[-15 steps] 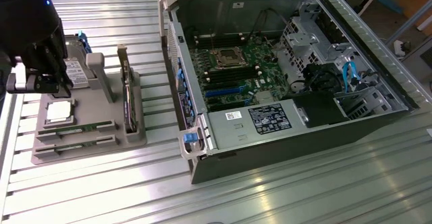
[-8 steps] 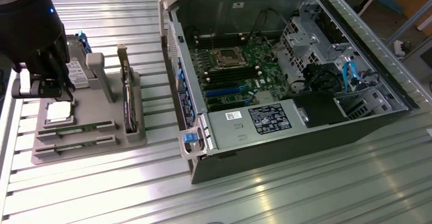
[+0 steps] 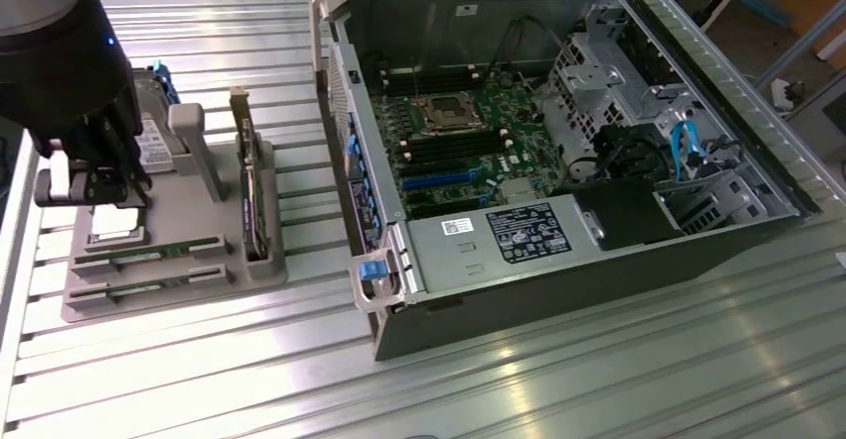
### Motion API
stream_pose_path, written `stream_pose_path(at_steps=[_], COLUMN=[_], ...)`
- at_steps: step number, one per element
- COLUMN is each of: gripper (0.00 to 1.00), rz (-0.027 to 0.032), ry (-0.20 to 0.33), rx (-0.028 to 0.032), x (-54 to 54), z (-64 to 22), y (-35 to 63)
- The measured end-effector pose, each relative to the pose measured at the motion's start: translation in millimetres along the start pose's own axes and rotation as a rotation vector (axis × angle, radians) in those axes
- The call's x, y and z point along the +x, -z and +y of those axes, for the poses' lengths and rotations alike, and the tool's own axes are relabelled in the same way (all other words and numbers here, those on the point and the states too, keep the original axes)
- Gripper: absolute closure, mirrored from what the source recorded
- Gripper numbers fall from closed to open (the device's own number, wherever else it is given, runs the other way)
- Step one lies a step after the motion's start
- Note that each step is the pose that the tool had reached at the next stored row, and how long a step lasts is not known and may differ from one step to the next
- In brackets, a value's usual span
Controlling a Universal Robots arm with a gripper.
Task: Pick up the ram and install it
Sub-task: 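Pick up the ram and move it above insertion slot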
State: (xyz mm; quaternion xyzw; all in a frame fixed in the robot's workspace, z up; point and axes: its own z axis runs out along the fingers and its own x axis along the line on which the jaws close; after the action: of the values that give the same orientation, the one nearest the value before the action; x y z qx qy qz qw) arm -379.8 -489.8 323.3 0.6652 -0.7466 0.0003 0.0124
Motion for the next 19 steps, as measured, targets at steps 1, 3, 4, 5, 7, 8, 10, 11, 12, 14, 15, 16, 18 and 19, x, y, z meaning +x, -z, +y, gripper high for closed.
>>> stream_pose_path(at_steps=[1,3,4,5,7,8,10,11,12,14,15,16,18,19], gripper=[0.77,0.77,0.77,0.77,0.77,0.77,0.77,0.77,0.77,0.77,0.77,0.77,0.77,0.77], rz=[0.0001,0.0000,0.0000,0.0000,0.0000,0.0001,0.0000,0.0000,0.0000,0.0001,0.0001,0.0000,0.0001,0.0001], ry=[0.000,0.000,0.000,0.000,0.000,0.000,0.000,0.000,0.000,0.000,0.000,0.000,0.000,0.000], rx=[0.0000,0.0000,0.0000,0.0000,0.0000,-0.0001,0.0000,0.0001,0.0000,-0.0001,-0.0001,0.0000,0.0000,-0.0001], x=[0.2,0.7,0.9,1.1,1.5,1.7,2.1,2.3,2.5,3.2,3.3,3.4,3.7,3.8], z=[0.0,-0.2,-0.2,-0.3,-0.4,-0.4,-0.5,-0.5,-0.6,-0.7,-0.8,-0.8,-0.9,-0.9], y=[-1.4,-4.3,-5.7,-7.2,-10.0,-11.5,-14.2,-15.6,-16.9,-22.2,-23.6,-24.8,-27.3,-29.0])
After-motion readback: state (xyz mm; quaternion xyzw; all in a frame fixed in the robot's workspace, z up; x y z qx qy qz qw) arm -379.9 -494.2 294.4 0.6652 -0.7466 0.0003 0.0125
